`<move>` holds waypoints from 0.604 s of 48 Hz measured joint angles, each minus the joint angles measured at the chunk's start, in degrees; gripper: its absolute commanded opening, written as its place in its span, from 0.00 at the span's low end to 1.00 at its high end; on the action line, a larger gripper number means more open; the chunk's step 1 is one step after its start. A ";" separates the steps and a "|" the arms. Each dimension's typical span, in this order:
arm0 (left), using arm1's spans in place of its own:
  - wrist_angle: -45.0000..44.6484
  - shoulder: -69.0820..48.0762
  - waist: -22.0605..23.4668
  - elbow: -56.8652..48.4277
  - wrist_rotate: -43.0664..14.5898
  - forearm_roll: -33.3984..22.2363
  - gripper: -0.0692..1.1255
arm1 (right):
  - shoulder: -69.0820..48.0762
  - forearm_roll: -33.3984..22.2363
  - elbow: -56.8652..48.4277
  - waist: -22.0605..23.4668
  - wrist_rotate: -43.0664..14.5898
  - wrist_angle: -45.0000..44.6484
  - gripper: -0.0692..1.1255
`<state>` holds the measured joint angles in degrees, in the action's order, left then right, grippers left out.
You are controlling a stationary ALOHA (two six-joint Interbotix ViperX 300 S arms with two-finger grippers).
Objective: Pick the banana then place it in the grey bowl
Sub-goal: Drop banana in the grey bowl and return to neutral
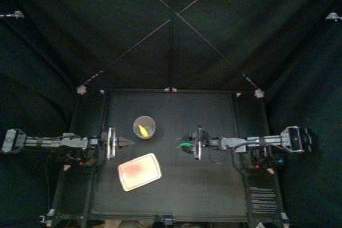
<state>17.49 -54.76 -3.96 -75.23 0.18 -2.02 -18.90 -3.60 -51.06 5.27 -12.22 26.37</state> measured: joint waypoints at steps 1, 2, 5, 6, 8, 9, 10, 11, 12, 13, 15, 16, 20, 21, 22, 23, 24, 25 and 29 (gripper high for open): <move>0.09 0.00 -0.09 -0.09 0.00 -0.09 0.04 | -0.09 0.09 -0.09 0.00 0.00 0.00 0.74; 0.00 0.00 0.00 -0.26 0.00 -0.18 0.04 | -0.09 0.18 -0.18 0.00 0.00 0.00 0.74; 0.09 0.00 0.00 -0.53 0.00 -0.35 0.04 | -0.09 0.44 -0.35 0.00 0.00 0.00 0.74; 0.00 0.00 0.00 -0.62 0.00 -0.44 0.04 | -0.09 0.62 -0.44 0.00 0.09 0.00 0.74; 0.00 0.00 0.00 -0.62 0.00 -0.44 0.04 | -0.09 0.88 -0.62 -0.09 0.00 0.00 0.74; 0.00 0.00 0.00 -0.70 0.00 -0.53 0.04 | 0.00 1.05 -0.70 -0.09 0.00 0.00 0.74; 0.00 0.00 0.00 -0.70 0.00 -0.53 0.04 | -0.09 1.23 -0.70 -0.09 0.00 0.00 0.74; 0.00 0.00 0.00 -0.62 0.00 -0.53 0.04 | 0.00 1.41 -0.79 -0.09 0.00 0.00 0.74; 0.00 0.00 0.00 -0.70 0.00 -0.53 0.04 | -0.09 1.67 -0.88 -0.09 0.00 0.00 0.74; 0.09 0.00 0.00 -0.62 0.00 -0.53 0.04 | -0.09 1.85 -0.88 -0.09 0.00 0.00 0.74; 0.09 0.00 0.00 -0.62 0.00 -0.53 0.04 | 0.00 2.11 -0.88 -0.18 0.00 0.00 0.74; 0.00 0.00 0.00 -0.62 0.00 -0.62 0.04 | -0.09 2.20 -0.88 -0.18 0.00 0.00 0.74; 0.09 0.00 -0.09 -0.62 0.00 -0.62 0.04 | -0.09 2.29 -0.88 -0.18 0.00 0.00 0.74; 0.00 0.00 0.00 -0.62 0.00 -0.70 0.04 | -0.09 2.37 -0.88 -0.18 0.00 0.00 0.74; 0.00 0.00 0.00 -0.70 0.00 -0.79 0.04 | -0.09 2.37 -0.88 -0.18 0.00 0.00 0.74; 0.09 0.00 0.00 -0.62 0.00 -0.79 0.04 | -0.09 2.29 -0.88 -0.18 0.00 0.00 0.74; 0.00 0.00 0.00 -0.62 0.00 -0.88 0.04 | -0.09 2.37 -0.88 -0.18 0.00 0.00 0.74; 0.00 0.00 0.00 -0.62 0.00 -0.88 0.04 | -0.09 2.37 -0.88 -0.18 0.00 0.00 0.74; 0.00 0.00 0.00 -0.62 0.00 -0.97 0.04 | -0.09 2.37 -0.88 -0.09 0.00 0.00 0.74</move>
<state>17.49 -54.76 -3.96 -75.85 0.18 -2.99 -18.98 -1.23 -51.94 5.19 -12.22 26.37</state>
